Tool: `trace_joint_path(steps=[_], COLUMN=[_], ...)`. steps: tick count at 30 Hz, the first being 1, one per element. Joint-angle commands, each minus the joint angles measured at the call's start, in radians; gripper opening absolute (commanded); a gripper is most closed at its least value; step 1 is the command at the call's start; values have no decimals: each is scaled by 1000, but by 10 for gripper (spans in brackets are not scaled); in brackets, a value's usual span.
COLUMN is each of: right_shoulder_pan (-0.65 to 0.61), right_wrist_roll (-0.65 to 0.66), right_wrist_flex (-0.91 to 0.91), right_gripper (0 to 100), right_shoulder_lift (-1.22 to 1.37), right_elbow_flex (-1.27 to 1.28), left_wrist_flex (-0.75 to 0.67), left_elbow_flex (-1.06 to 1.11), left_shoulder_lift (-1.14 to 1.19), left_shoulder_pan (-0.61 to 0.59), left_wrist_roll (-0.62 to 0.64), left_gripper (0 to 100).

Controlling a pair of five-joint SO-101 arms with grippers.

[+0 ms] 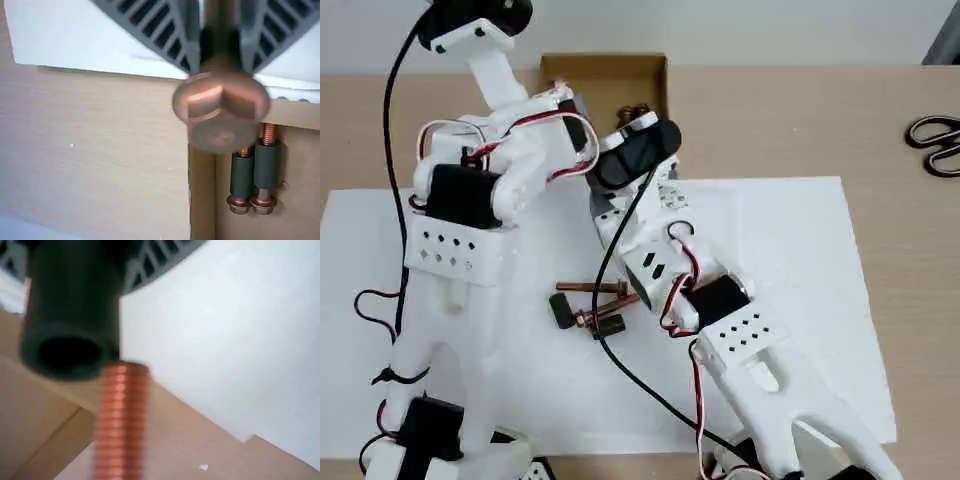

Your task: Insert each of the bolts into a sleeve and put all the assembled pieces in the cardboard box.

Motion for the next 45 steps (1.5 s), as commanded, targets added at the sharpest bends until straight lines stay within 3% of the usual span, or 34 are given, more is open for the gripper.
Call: trace_joint_path(steps=[1, 21, 33, 40, 45], right_shoulder_pan=[-39, -44, -59, -61, -65], right_wrist_roll=[14, 14, 14, -38, -52], right_wrist_flex=[-8, 25, 51, 291, 427], right_gripper=[3, 3, 3, 2, 2], right_shoulder_lift=[-8, -15, -44, -260, -380], right_elbow_flex=[-17, -11, -11, -15, -15], left_wrist_flex=[-28, -20, 107, 157, 239], left_elbow_flex=[-4, -94, -232, -372, -400], left_shoulder_lift=[-21, -31, -29, -23, -20], left_shoulder_pan=[51, 52, 52, -28, 28], left_wrist_roll=[8, 8, 8, 3, 3], left_gripper=[6, 6, 6, 6, 6])
